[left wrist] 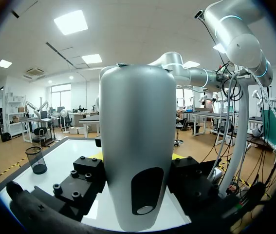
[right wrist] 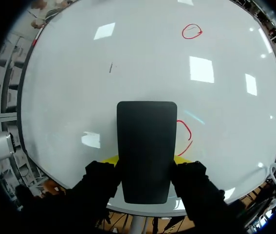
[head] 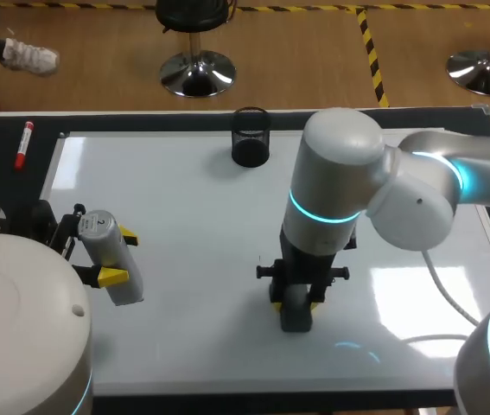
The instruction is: Pick up the inspection probe, press it on each red-marked spot on the whiteboard one by one, put down the probe, pick up the eraser, and wipe off all the red marks.
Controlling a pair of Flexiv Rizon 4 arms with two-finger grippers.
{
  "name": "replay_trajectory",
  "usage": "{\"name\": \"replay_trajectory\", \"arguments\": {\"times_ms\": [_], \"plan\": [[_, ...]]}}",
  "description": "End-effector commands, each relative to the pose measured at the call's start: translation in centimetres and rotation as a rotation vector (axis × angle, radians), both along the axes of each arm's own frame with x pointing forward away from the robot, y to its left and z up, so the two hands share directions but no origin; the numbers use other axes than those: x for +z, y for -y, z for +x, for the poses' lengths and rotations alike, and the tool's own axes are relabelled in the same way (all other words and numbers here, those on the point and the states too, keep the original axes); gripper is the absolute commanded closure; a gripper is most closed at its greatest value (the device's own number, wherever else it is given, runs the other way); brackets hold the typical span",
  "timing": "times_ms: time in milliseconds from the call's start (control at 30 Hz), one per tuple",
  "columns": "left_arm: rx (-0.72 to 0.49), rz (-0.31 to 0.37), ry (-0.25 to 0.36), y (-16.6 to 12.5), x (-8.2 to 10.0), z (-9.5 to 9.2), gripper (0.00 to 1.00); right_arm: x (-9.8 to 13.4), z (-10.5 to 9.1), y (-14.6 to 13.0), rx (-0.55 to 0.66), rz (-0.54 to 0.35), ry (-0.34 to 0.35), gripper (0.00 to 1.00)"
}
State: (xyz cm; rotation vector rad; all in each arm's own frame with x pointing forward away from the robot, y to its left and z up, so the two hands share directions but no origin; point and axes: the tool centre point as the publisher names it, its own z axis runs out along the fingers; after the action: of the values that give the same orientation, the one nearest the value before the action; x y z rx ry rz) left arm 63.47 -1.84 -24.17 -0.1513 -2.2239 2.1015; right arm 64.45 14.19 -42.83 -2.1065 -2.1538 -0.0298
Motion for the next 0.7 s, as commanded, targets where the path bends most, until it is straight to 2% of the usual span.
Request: {"name": "replay_trajectory", "arguments": {"times_ms": [33,400,700], "plan": [[0.003,-0.001,0.003,0.1,0.1,-0.1,1.00,-2.8,0.6,3.8,-0.017,0.001,-0.011,1.00],[0.003,-0.001,0.003,0.1,0.1,-0.1,1.00,-3.1,2.0,8.6,-0.113,0.001,-0.029,1.00],[0.003,-0.001,0.003,0.1,0.1,-0.1,1.00,-3.5,2.1,12.3,-0.176,-0.028,-0.046,1.00]]}}
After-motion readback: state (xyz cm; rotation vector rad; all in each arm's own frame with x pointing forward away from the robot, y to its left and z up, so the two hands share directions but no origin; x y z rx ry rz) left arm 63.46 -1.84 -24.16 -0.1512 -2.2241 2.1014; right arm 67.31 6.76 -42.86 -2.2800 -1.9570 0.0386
